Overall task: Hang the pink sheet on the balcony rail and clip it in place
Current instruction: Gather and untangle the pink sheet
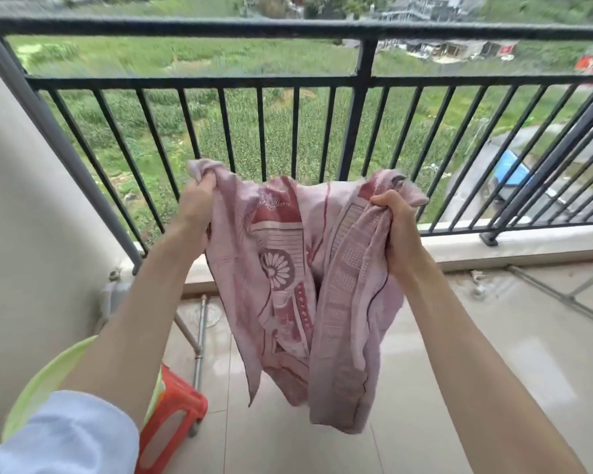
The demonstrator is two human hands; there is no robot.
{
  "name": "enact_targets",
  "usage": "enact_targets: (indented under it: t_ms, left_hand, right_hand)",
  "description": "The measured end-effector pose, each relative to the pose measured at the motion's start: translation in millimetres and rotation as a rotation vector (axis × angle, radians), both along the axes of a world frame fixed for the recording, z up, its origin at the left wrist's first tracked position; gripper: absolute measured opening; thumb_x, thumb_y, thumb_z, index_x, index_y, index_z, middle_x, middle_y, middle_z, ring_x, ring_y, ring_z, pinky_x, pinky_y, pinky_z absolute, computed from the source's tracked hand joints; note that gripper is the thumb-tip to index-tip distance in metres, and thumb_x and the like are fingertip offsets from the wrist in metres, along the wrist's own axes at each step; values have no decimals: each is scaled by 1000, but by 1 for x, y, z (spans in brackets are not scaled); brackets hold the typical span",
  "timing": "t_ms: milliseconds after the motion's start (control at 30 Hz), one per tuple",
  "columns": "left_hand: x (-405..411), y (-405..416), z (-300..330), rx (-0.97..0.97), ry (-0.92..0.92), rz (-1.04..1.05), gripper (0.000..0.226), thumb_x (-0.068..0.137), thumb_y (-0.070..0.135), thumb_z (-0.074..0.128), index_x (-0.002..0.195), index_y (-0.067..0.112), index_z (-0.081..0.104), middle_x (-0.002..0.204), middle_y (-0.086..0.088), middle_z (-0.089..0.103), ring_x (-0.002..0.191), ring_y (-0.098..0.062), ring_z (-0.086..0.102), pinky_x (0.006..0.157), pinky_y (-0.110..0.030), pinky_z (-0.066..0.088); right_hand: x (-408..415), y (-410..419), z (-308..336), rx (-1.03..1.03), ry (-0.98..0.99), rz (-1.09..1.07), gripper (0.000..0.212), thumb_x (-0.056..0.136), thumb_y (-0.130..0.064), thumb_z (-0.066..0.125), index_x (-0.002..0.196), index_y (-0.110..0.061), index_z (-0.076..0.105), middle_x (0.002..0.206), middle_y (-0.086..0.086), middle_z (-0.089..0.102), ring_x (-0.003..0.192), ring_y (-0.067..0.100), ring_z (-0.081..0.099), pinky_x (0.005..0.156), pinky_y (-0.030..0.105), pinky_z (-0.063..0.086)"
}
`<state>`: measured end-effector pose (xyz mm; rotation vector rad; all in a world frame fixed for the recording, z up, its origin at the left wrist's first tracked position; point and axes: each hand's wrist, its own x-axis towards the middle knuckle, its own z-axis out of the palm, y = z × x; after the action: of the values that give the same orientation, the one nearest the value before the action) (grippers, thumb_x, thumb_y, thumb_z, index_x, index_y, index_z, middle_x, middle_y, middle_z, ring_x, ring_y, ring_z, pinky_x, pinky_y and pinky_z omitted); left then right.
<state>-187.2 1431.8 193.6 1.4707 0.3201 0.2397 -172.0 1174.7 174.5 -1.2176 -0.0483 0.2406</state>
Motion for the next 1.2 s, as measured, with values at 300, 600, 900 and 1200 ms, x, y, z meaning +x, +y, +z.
enact_targets:
  t_ms: [300,600,900,1200]
  left_hand:
    - [-21,-36,-41,104,249,-378,68,88,60,34,144,24,21,142,-9,41,126,-29,44,105,-49,36]
    - [-48,-65,-63,445,153,-535,103,63,42,81,139,25,14,115,12,51,102,-2,54,88,-18,47]
    - [-50,-24,-55,408,102,-366,53,79,6,62,127,18,44,102,10,60,86,4,58,66,-3,42]
    - [-71,9,-42,625,240,-314,56,61,33,63,116,32,51,101,8,65,91,-12,63,84,-35,52]
  right_hand:
    - [-11,31,-53,-27,248,102,37,63,-34,62,90,-9,53,78,11,56,69,24,56,67,33,49]
    - [-20,56,-54,-177,231,342,77,90,-65,12,101,-9,64,94,9,71,87,17,68,80,26,53]
    - [-1,58,-67,-115,315,289,97,81,-77,-1,134,-12,48,131,12,56,125,27,47,106,35,32]
    - [27,35,-58,-1049,-82,224,89,82,-75,6,132,-17,53,134,13,53,129,29,42,108,41,32]
